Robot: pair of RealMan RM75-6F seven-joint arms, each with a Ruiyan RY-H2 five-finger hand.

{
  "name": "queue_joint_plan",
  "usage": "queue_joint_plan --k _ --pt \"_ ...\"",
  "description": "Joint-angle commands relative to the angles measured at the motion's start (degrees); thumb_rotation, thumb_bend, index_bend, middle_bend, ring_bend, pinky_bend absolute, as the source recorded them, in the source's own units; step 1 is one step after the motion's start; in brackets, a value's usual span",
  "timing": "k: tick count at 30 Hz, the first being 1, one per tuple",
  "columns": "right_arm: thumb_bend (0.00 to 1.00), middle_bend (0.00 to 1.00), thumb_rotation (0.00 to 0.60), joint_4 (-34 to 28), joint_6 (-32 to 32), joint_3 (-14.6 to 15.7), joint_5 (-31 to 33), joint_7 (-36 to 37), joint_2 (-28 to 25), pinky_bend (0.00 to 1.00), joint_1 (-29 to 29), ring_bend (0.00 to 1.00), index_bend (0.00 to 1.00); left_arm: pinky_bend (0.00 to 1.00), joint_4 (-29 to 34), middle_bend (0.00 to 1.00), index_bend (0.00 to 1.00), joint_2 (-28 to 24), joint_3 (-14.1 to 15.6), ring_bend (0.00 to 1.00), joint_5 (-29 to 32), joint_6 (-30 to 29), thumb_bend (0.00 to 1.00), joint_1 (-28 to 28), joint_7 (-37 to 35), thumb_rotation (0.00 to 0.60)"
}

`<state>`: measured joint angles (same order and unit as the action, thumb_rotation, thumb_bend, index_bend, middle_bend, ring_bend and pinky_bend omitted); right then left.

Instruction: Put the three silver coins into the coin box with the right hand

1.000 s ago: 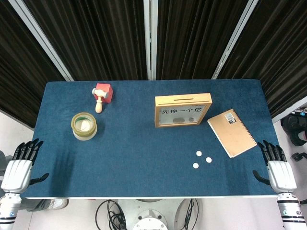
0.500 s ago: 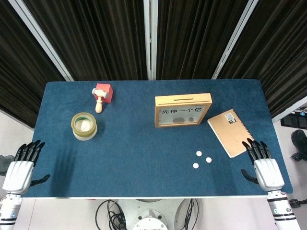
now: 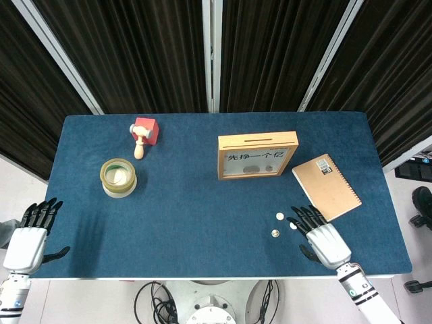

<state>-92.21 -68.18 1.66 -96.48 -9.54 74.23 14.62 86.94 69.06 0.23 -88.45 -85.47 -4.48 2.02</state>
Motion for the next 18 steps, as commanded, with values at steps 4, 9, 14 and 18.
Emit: queue_joint_plan --k 4,9,14,18 --pt "0.33 0.0 0.6 2.7 4.1 0.0 2.3 -1.7 4.9 0.0 2.5 0.0 0.21 0.0 -0.4 0.01 0.06 0.1 0.0 0.0 0.0 -0.4 0.0 0.3 -0.6 0.6" --pt "0.33 0.0 0.6 5.5 2.4 0.0 2.1 -1.0 7.7 0.0 2.5 0.0 0.26 0.0 -1.1 0.01 0.06 0.2 -0.1 0.0 0.3 0.0 0.0 0.2 -1.2 0.6" --pt "0.33 0.0 0.6 7.7 2.3 0.1 2.9 -0.7 9.3 0.0 2.7 0.0 0.33 0.0 -2.0 0.01 0.06 0.5 -0.1 0.0 0.5 0.6 0.0 0.0 -2.1 0.6" --pt "0.33 0.0 0.6 8.9 2.4 0.2 3.5 -0.7 10.2 0.0 2.9 0.0 0.34 0.0 -2.8 0.01 0.06 0.8 0.0 0.0 0.6 1.0 0.0 0.0 -2.9 0.6"
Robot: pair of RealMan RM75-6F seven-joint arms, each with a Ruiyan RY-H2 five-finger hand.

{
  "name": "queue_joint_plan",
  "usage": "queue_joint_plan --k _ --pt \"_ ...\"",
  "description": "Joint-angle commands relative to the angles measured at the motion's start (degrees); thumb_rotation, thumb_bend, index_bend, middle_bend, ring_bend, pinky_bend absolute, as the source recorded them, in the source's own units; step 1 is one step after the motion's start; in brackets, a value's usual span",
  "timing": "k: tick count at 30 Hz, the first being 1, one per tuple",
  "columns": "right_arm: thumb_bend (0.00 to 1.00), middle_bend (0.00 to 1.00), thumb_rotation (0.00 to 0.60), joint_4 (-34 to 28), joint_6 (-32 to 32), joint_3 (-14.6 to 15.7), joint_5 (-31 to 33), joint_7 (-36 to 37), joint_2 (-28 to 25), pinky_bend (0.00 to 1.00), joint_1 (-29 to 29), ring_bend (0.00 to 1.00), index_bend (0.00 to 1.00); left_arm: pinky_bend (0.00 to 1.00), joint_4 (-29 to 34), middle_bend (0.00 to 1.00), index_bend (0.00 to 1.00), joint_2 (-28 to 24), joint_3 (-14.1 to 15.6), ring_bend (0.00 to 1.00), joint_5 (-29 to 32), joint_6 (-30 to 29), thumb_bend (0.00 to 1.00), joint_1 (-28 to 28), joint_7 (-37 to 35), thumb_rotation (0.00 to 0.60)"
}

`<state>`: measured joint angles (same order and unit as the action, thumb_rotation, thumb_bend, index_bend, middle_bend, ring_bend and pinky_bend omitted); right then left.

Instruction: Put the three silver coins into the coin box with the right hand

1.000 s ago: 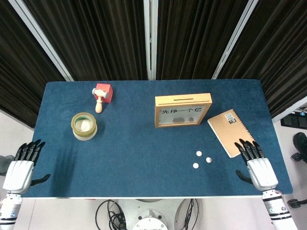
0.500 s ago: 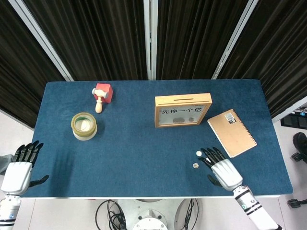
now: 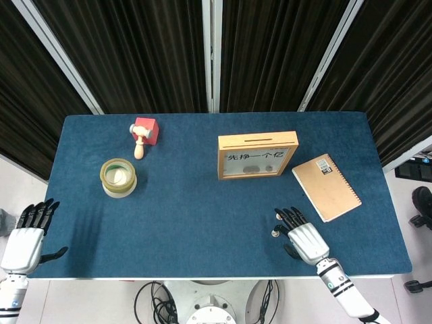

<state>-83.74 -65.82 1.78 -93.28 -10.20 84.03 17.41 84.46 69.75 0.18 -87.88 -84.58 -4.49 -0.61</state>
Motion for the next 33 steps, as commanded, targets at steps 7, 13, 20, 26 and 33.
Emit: queue_joint_plan --k 7,13,20,26,33 --pt "0.33 0.0 0.6 2.0 0.5 0.2 1.3 -0.3 1.6 0.0 0.6 0.0 0.34 0.0 -1.2 0.01 0.06 0.2 -0.2 0.0 0.1 0.1 0.0 -0.1 -1.4 0.6" --pt "0.33 0.0 0.6 2.7 0.6 0.4 1.9 -0.6 2.3 0.0 0.7 0.0 0.34 0.0 -1.6 0.01 0.06 0.3 -0.2 0.0 0.3 0.3 0.0 -0.1 -1.9 0.6" --pt "0.33 0.0 0.6 3.0 0.6 0.7 2.2 -0.7 2.7 0.0 1.0 0.0 0.34 0.0 -1.9 0.01 0.06 0.4 -0.2 0.0 0.2 0.4 0.0 -0.2 -2.2 0.6" --pt "0.33 0.0 0.6 3.2 0.8 0.8 2.7 -0.9 2.9 0.0 1.3 0.0 0.34 0.0 -2.0 0.01 0.06 0.4 -0.1 0.0 0.2 0.6 0.0 -0.2 -2.3 0.6" --pt "0.33 0.0 0.6 3.0 1.3 0.6 3.5 -1.6 3.4 0.0 1.7 0.0 0.35 0.0 -2.2 0.01 0.06 0.3 -0.1 0.0 0.2 1.0 0.0 -0.4 -2.6 0.6"
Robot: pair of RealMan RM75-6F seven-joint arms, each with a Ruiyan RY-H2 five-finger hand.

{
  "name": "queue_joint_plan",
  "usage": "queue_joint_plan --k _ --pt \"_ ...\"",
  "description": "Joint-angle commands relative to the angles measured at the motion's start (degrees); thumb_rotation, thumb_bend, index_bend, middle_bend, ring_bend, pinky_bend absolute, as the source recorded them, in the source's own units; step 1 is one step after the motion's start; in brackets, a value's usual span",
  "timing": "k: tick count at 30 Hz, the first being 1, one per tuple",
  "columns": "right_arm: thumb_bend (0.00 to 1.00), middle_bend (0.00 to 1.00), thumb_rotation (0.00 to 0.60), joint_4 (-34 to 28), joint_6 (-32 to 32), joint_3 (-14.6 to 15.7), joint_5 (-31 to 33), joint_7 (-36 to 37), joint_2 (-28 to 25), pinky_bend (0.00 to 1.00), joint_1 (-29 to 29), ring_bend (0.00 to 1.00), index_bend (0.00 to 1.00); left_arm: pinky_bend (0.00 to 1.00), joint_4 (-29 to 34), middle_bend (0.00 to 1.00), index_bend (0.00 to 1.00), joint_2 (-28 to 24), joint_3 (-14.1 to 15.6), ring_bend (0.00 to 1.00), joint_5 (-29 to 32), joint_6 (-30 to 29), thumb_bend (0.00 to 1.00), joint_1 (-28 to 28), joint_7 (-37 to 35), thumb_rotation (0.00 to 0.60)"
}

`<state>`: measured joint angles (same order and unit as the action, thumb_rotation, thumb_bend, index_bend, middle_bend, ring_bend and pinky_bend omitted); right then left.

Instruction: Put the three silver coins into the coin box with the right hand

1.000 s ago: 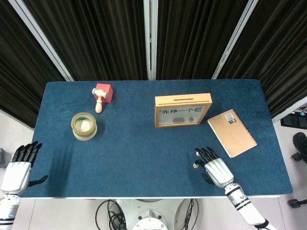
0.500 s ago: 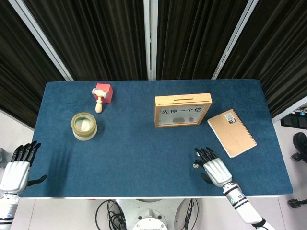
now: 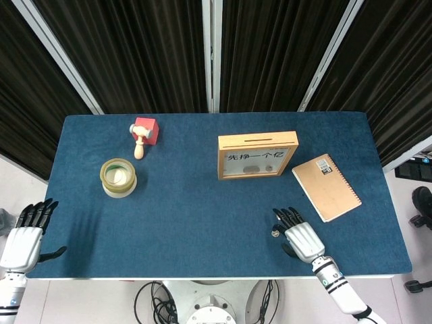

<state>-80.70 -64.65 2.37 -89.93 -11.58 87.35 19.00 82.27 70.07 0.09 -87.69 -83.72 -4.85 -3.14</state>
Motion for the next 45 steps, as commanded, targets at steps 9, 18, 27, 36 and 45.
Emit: queue_joint_plan --k 9,18,27,36,45 --pt "0.33 0.0 0.6 0.6 0.7 0.2 1.1 -0.9 0.6 0.0 0.3 0.0 0.42 0.0 -0.4 0.01 0.06 -0.1 -0.1 0.0 0.2 0.4 0.0 -0.3 -0.5 0.6" --pt "0.33 0.0 0.6 1.7 0.0 0.3 1.1 -1.4 1.4 0.0 0.4 0.0 0.49 0.0 -1.5 0.01 0.06 0.4 -0.2 0.0 0.2 0.6 0.0 -0.4 -1.4 0.6" --pt "0.33 0.0 0.6 2.8 -1.3 0.2 0.8 -2.1 2.3 0.0 0.1 0.0 0.54 0.0 -2.3 0.01 0.06 0.7 -0.1 0.0 0.1 0.5 0.0 -0.4 -2.3 0.6" --pt "0.33 0.0 0.6 4.3 -2.4 0.1 0.5 -2.3 3.3 0.0 0.0 0.0 0.57 0.0 -2.8 0.01 0.06 0.9 0.0 0.0 0.0 0.6 0.0 -0.5 -3.0 0.6" --pt "0.33 0.0 0.6 5.8 -3.4 -0.1 0.1 -2.7 4.2 0.0 -0.1 0.0 0.58 0.0 -3.2 0.01 0.06 1.1 0.2 0.0 -0.1 0.6 0.0 -0.5 -3.3 0.6"
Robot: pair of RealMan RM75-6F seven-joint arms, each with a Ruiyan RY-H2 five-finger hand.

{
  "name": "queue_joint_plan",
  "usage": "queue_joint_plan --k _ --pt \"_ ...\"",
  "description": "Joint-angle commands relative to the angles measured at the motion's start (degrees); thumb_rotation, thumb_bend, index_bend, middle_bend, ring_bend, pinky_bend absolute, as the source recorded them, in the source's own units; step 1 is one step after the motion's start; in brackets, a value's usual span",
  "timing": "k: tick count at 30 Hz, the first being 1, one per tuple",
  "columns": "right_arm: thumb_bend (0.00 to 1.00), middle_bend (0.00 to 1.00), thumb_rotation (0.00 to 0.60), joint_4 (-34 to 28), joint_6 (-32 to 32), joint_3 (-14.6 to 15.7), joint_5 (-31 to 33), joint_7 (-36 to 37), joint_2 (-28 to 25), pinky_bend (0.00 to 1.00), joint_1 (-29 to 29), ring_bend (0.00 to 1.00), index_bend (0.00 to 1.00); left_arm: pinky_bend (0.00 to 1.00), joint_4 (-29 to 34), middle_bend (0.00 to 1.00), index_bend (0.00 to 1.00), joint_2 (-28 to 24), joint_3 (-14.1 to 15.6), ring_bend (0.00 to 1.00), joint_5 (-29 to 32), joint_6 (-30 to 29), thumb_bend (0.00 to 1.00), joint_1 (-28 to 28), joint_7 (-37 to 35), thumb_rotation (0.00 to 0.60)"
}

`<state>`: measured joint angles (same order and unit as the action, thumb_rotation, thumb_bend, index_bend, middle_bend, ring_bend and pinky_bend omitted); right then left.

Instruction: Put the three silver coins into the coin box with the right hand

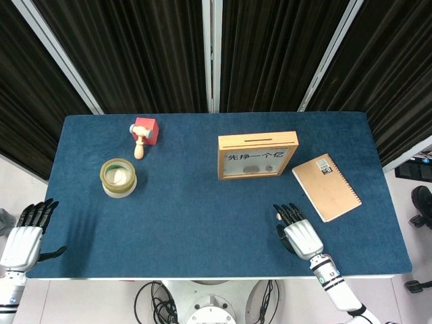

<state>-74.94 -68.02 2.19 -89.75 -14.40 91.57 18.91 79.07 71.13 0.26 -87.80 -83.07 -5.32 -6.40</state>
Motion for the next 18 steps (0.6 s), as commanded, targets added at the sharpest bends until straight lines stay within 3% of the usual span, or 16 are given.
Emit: queue_joint_plan --k 1,11,18 --pt "0.33 0.0 0.6 0.0 0.0 0.0 -0.1 0.1 -0.1 0.0 0.0 0.0 0.58 0.0 0.0 0.01 0.06 0.0 0.0 0.0 0.0 0.0 0.0 0.0 -0.1 0.6" --pt "0.33 0.0 0.6 -0.3 -0.4 0.3 -0.6 0.7 -0.6 0.0 0.1 0.0 0.48 0.0 0.1 0.01 0.06 -0.1 0.1 0.0 0.0 0.1 0.0 0.0 0.0 0.6" --pt "0.33 0.0 0.6 -0.4 -1.0 0.4 -1.0 1.2 -0.8 0.0 0.1 0.0 0.46 0.0 0.4 0.01 0.06 -0.3 0.1 0.0 -0.1 0.0 0.0 -0.1 -0.1 0.6"
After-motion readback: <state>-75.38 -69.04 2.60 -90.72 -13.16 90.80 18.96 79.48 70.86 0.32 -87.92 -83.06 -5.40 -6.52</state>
